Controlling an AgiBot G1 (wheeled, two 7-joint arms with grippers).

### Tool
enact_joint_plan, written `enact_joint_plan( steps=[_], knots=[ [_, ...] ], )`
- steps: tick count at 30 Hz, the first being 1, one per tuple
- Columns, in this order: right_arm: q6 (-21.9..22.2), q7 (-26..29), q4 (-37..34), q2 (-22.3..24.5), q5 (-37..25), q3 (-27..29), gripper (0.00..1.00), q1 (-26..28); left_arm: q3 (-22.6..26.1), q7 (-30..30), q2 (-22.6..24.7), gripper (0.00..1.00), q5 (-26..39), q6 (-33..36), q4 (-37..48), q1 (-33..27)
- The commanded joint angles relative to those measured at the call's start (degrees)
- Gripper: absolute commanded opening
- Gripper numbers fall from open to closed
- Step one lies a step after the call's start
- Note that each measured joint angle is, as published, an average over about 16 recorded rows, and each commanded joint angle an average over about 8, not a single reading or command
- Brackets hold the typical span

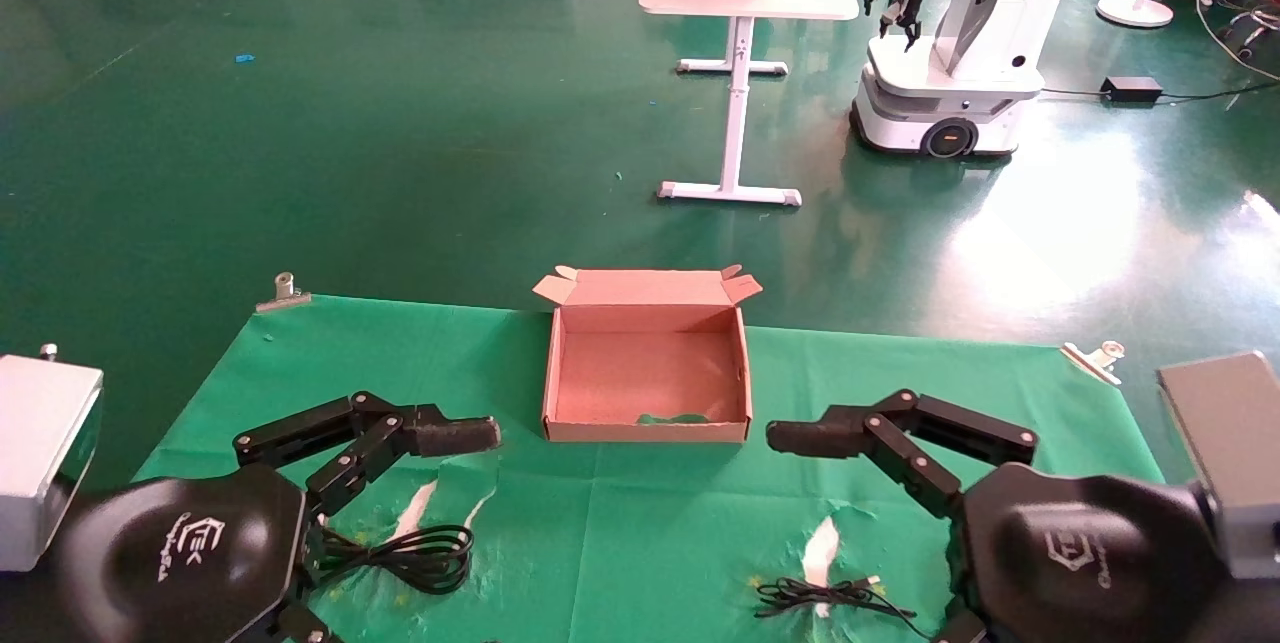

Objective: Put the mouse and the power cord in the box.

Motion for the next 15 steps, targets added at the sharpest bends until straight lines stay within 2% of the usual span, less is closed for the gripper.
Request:
enact_joint_plan(
  steps=[1,15],
  knots=[
    [0.0,0.0,0.0,0.0,0.0,0.0,1.0,0.0,0.0,0.0,0.0,1.0,0.0,0.0,0.0,0.0],
    [0.0,-0.3,0.2,0.3,-0.8,-0.2,1.0,-0.2,0.2,0.0,-0.1,1.0,0.4,0.0,0.0,0.1]
  ],
)
